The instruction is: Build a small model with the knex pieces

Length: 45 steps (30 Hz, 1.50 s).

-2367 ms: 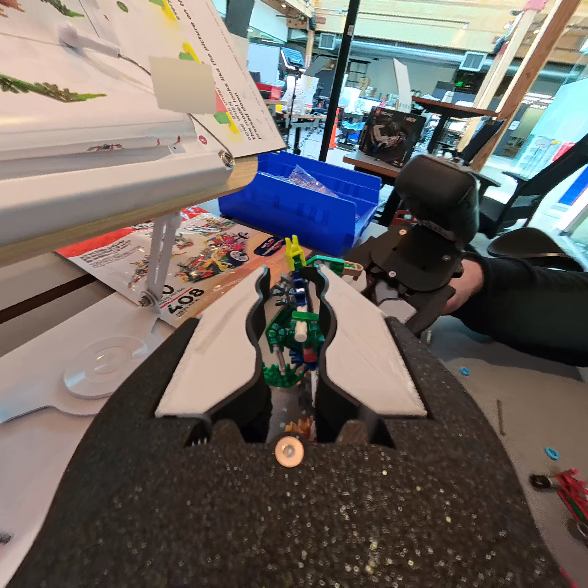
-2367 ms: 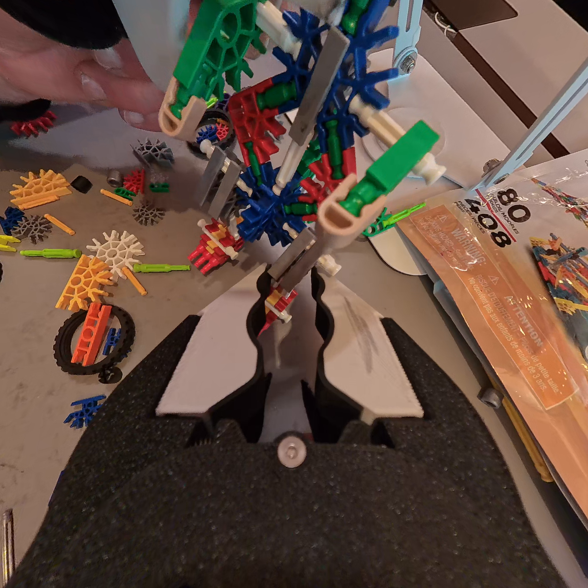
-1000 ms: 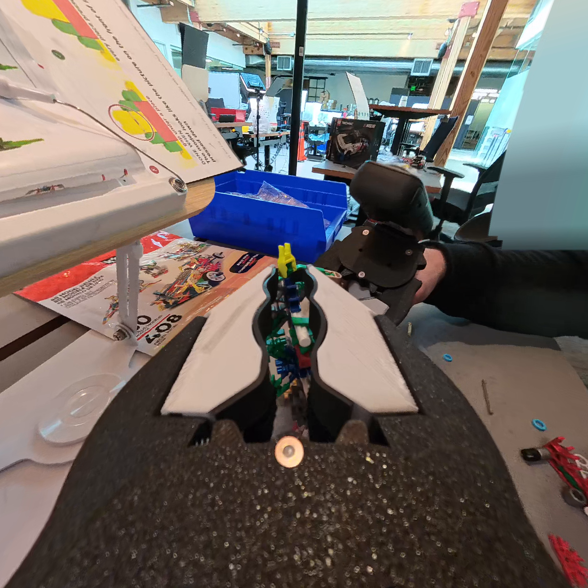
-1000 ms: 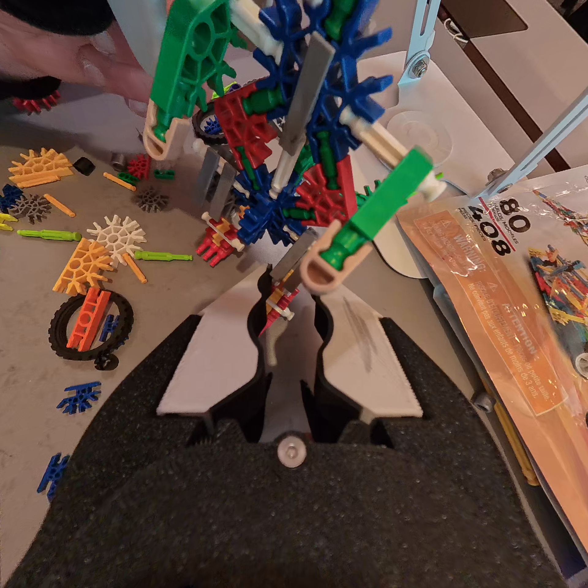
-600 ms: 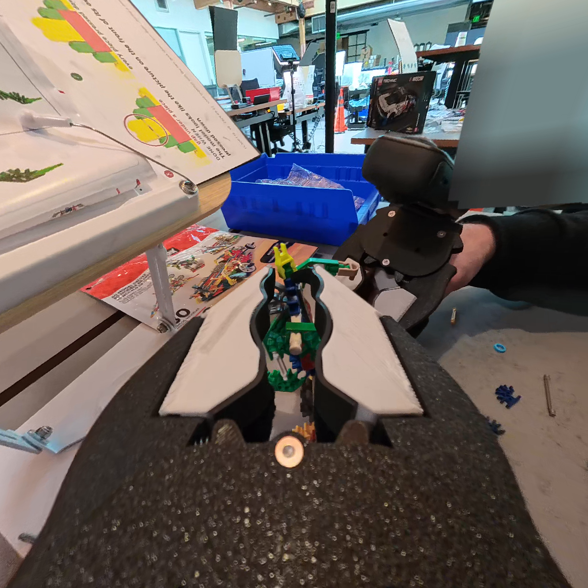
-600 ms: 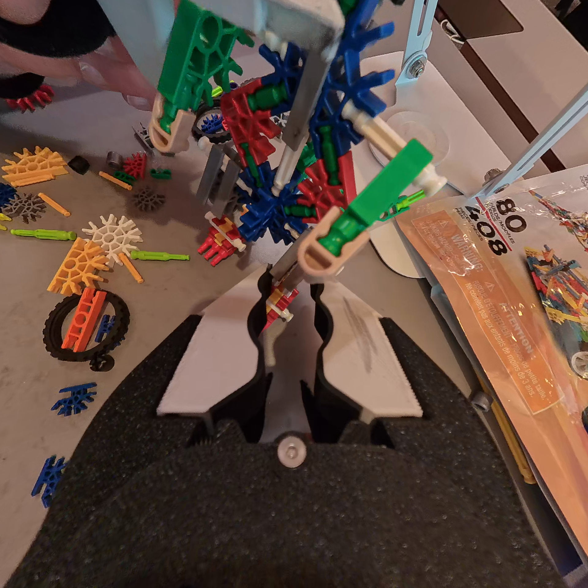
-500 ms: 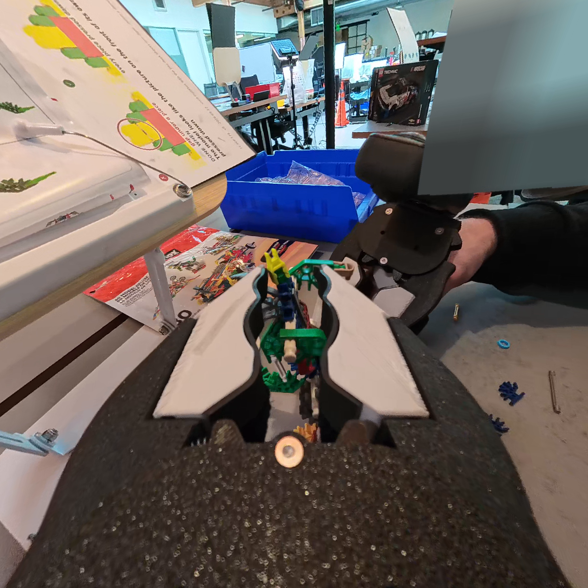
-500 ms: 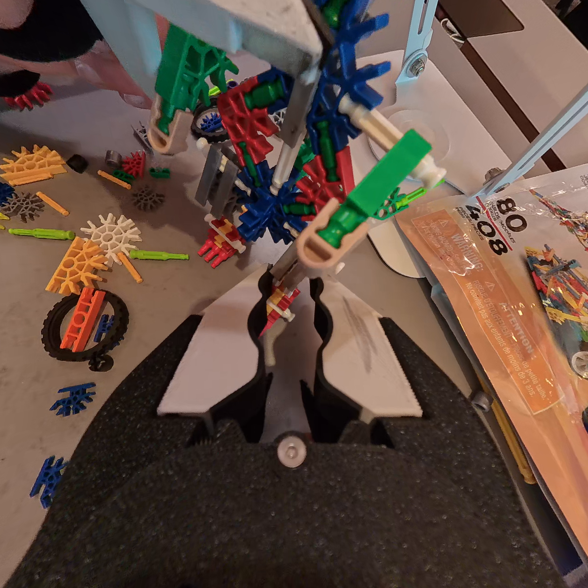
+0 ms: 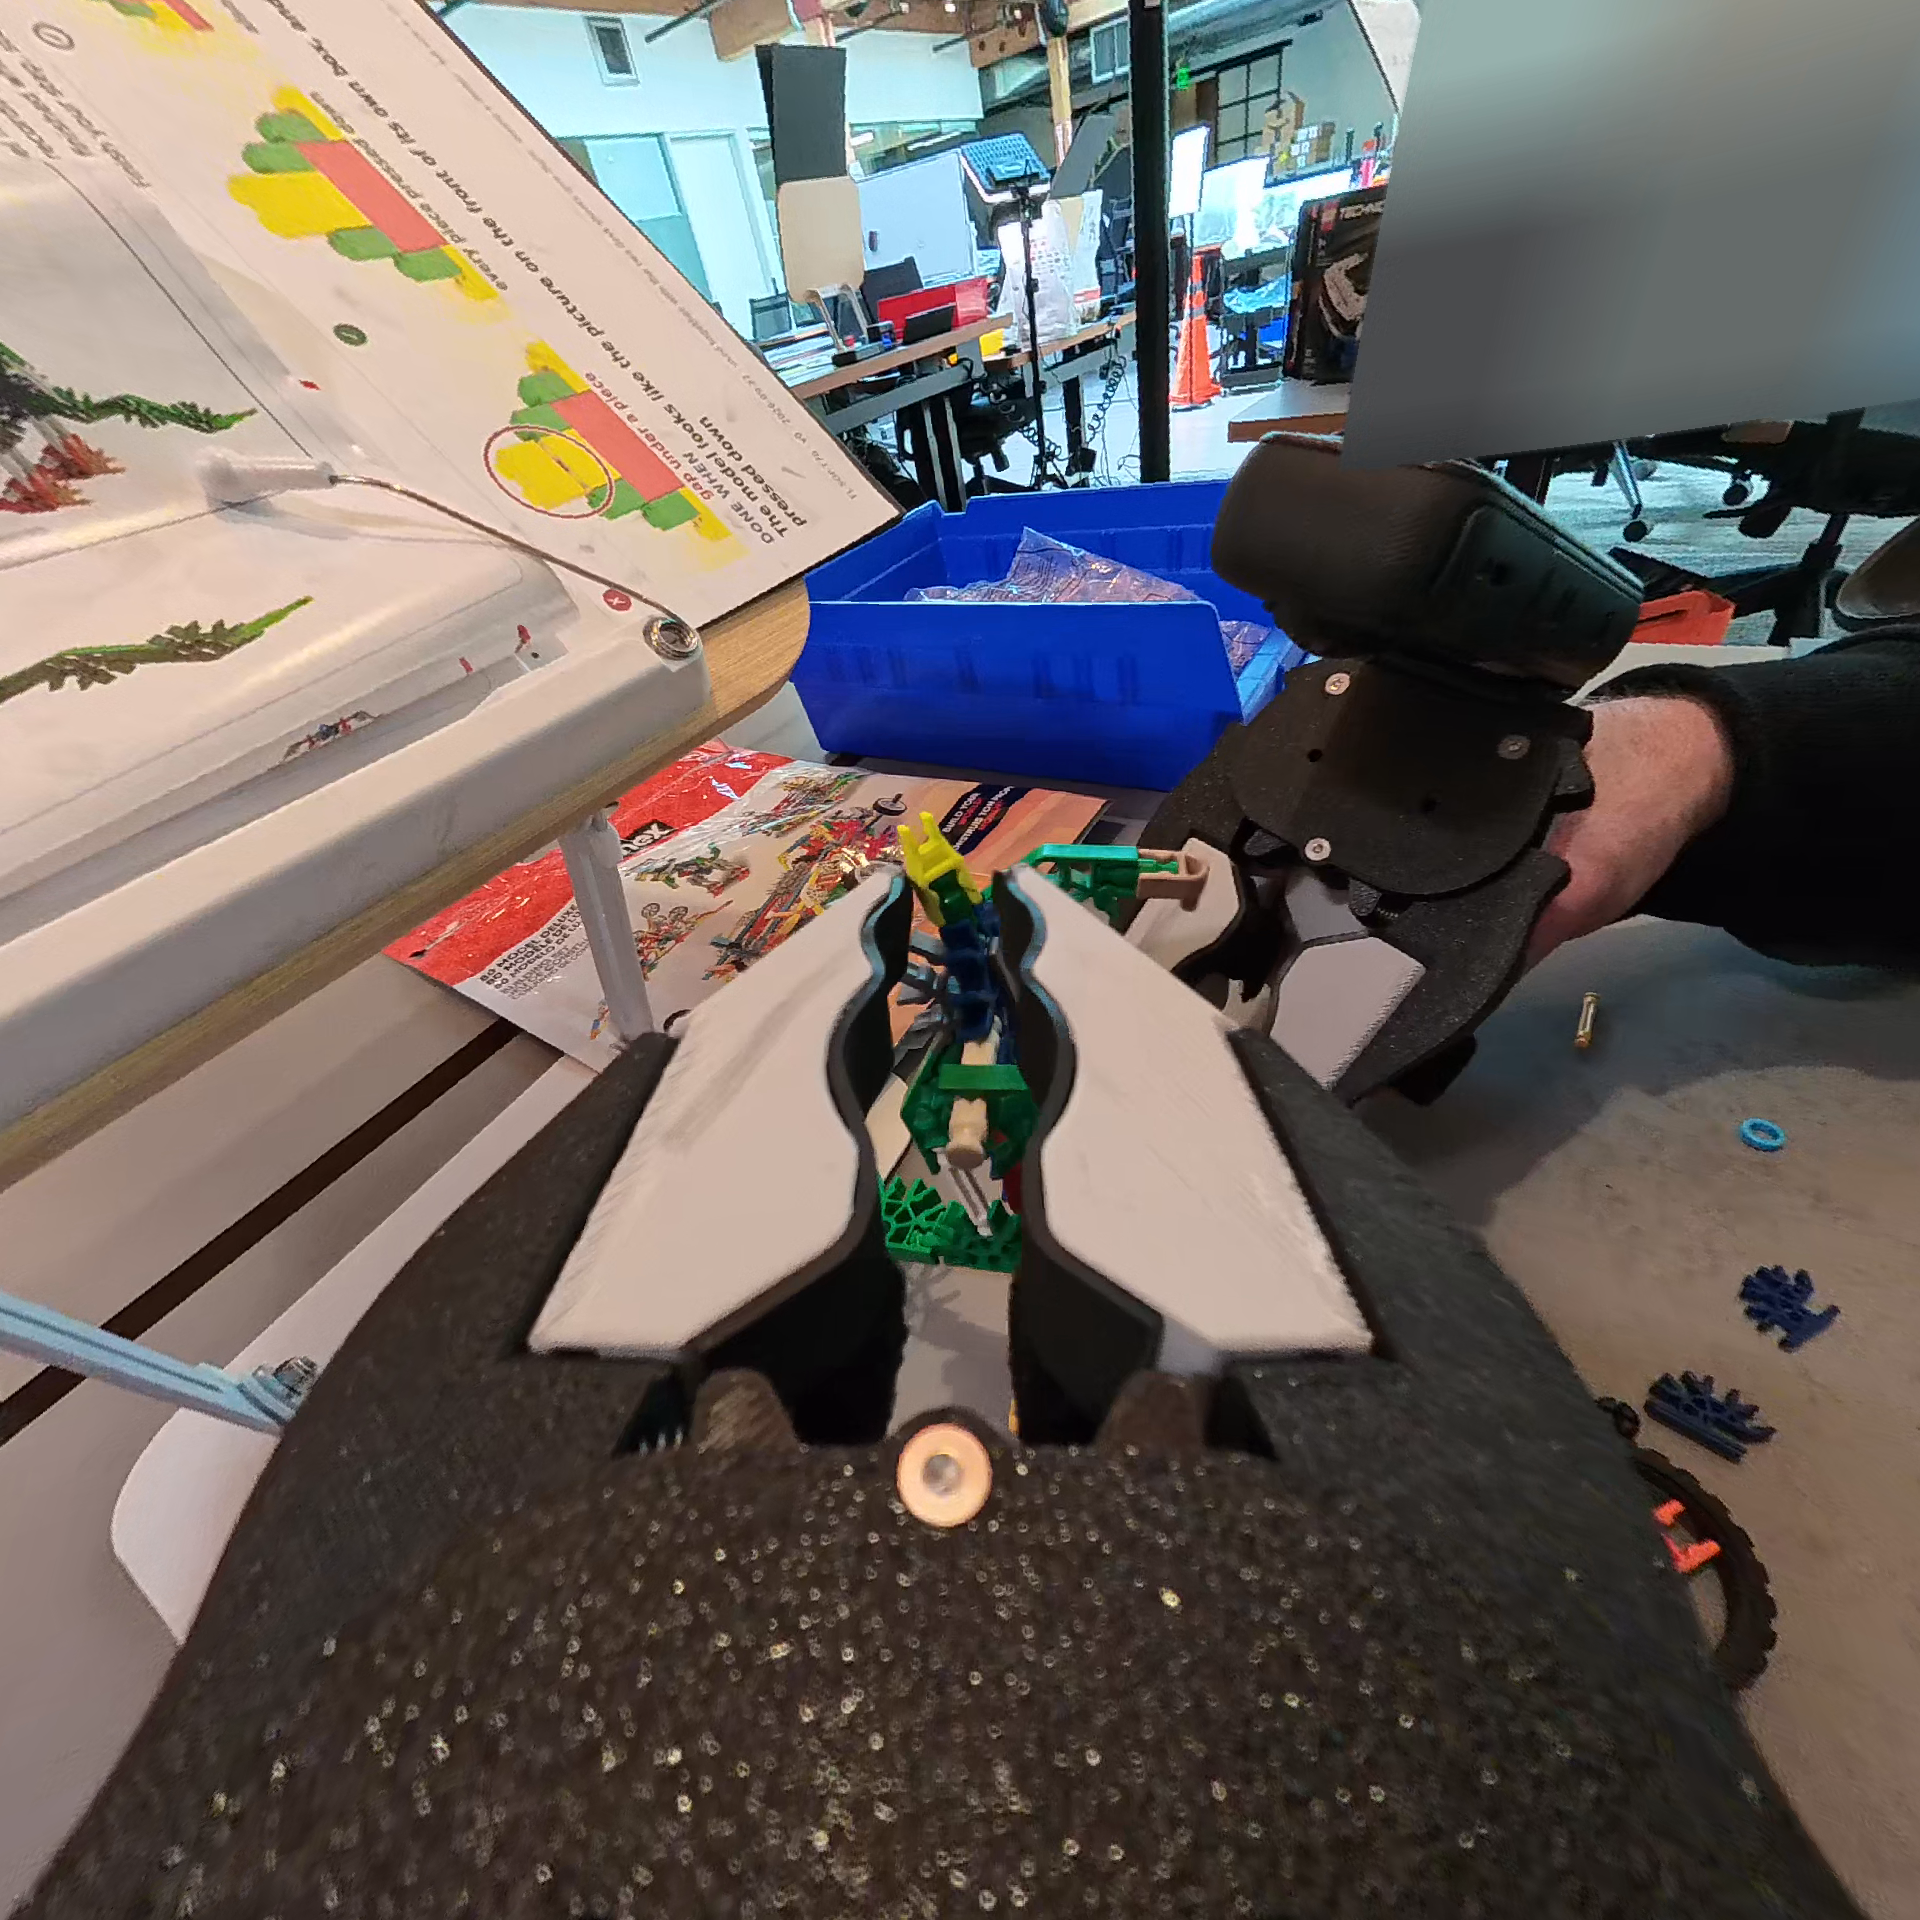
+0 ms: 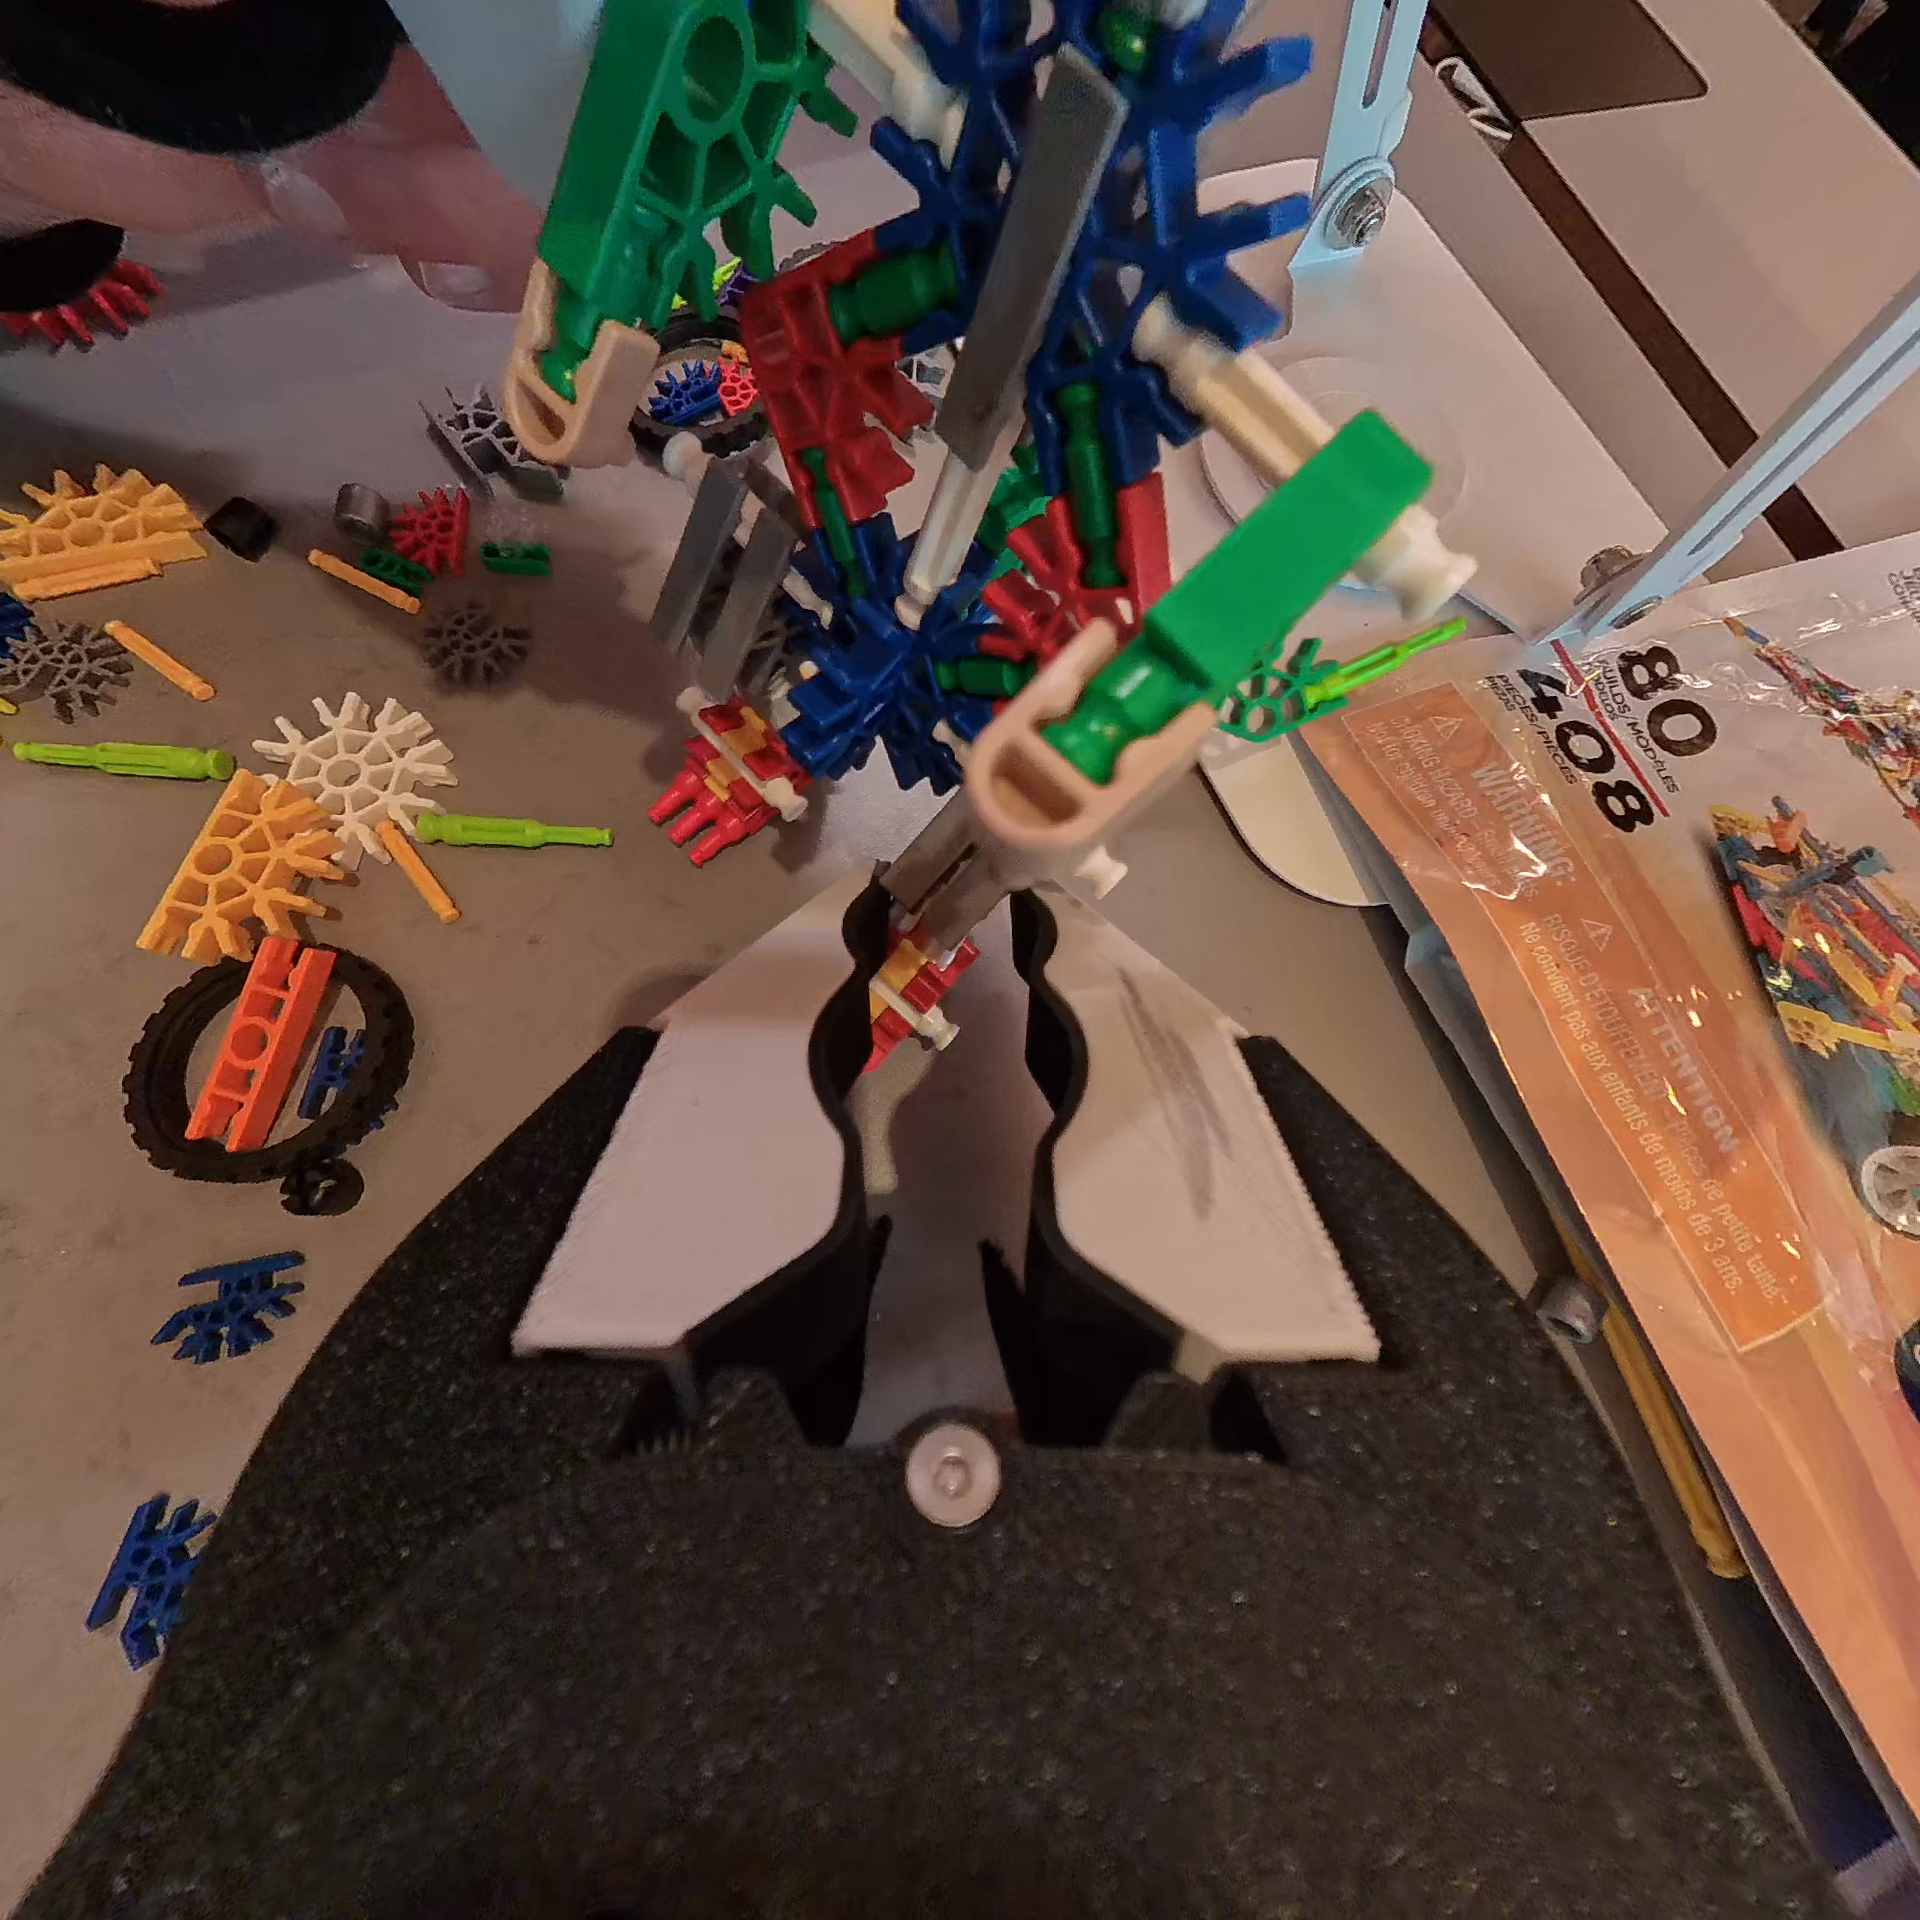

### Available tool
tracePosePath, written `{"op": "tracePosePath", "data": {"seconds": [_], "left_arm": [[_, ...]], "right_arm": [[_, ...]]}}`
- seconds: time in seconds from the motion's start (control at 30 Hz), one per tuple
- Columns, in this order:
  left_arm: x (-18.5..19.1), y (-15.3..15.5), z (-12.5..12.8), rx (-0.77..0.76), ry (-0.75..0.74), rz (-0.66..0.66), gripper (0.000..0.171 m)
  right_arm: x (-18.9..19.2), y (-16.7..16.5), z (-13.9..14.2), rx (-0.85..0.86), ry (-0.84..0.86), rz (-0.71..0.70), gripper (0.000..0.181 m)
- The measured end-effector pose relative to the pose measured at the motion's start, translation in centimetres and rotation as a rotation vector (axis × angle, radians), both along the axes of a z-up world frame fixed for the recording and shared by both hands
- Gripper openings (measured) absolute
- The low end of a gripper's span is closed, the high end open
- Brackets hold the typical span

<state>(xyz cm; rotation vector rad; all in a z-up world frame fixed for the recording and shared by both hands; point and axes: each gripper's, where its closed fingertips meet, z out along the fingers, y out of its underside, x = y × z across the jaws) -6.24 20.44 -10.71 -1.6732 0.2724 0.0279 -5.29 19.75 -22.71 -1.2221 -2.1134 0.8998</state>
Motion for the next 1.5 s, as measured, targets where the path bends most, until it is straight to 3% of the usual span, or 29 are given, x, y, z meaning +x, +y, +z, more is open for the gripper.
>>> {"op": "tracePosePath", "data": {"seconds": [0.27,0.73,1.03,1.23,1.5], "left_arm": [[0.0,-0.1,0.1,-0.002,-0.045,-0.025,0.009],[1.3,-1.1,0.3,-0.023,-0.244,-0.268,0.007],[-0.7,-1.2,-0.4,-0.132,-0.218,-0.164,0.031],[-0.7,-1.8,-1.7,-0.24,-0.143,-0.142,0.024],[-0.6,-1.4,-0.8,-0.201,-0.084,-0.101,0.02]], "right_arm": [[0.0,0.0,0.0,0.0,-0.001,0.001,0.022],[0.5,-0.8,-0.1,-0.016,-0.02,0.05,0.022],[0.3,-0.9,-0.1,-0.04,-0.013,0.049,0.022],[0.1,-0.7,-0.1,-0.04,-0.005,0.046,0.022],[0.0,-0.7,-0.2,-0.038,0.003,0.041,0.022]]}}
